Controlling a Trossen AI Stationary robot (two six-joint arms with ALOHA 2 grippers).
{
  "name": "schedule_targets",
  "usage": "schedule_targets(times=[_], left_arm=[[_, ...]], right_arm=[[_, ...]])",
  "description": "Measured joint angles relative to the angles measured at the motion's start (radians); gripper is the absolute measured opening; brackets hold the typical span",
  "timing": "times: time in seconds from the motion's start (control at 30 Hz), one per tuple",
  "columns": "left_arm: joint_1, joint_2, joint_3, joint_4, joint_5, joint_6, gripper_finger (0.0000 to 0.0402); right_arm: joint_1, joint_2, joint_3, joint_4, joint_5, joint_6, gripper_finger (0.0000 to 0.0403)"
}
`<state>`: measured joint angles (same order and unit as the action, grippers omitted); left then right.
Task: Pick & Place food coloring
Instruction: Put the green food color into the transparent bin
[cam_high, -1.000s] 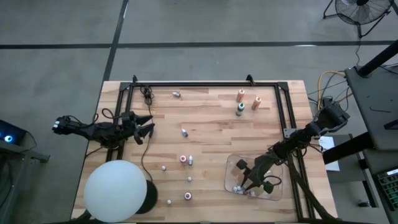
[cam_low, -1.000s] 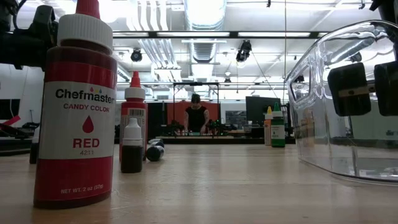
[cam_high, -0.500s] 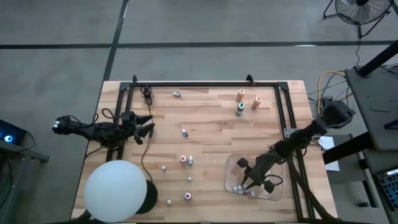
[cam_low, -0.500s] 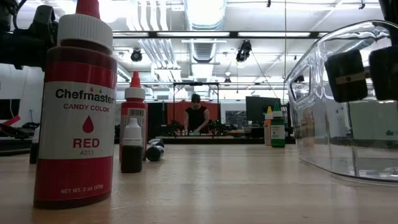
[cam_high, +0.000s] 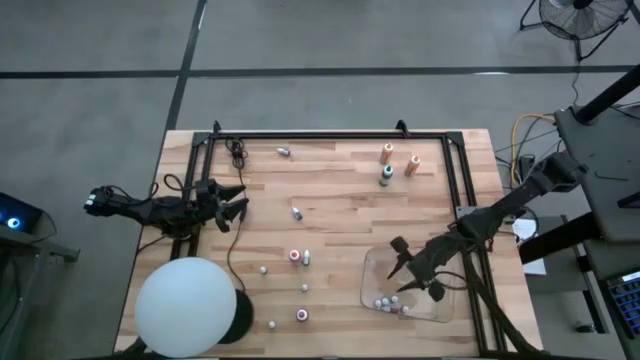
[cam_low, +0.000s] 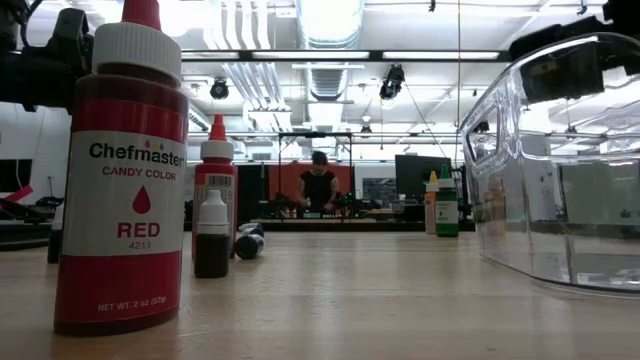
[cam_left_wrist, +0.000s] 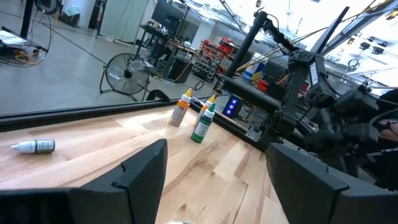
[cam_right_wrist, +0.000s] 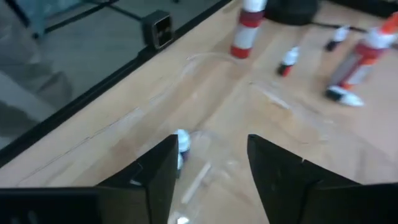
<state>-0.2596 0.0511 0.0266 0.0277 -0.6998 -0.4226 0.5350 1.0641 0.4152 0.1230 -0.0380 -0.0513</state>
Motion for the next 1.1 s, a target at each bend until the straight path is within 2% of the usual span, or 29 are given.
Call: schedule_targets(times=[0.17, 0.37, 0.6, 0.93, 1.1], left_arm=[[0.0, 0.0, 0.0, 0.0, 0.0, 0.0, 0.0245], [0.0, 0.0, 0.0, 0.0, 0.0, 0.0, 0.0245], [0.0, 0.0, 0.0, 0.0, 0.0, 0.0, 0.0245], [0.0, 0.0, 0.0, 0.0, 0.0, 0.0, 0.0245], [0.0, 0.0, 0.0, 0.0, 0.0, 0.0, 0.0245]], right_arm=[[-0.001, -0.113, -0.012, -0.037, 0.107, 0.056, 0.0203], [-0.001, -0.16, -0.012, -0.066, 0.228, 0.117, 0.0215], [-0.002, -0.146, 0.008, -0.068, 0.443, 0.231, 0.0217], [-0.005, -0.099, 0.098, -0.076, 0.584, 0.203, 0.0217], [-0.017, -0.077, 0.19, -0.204, 0.781, 0.215, 0.0217]])
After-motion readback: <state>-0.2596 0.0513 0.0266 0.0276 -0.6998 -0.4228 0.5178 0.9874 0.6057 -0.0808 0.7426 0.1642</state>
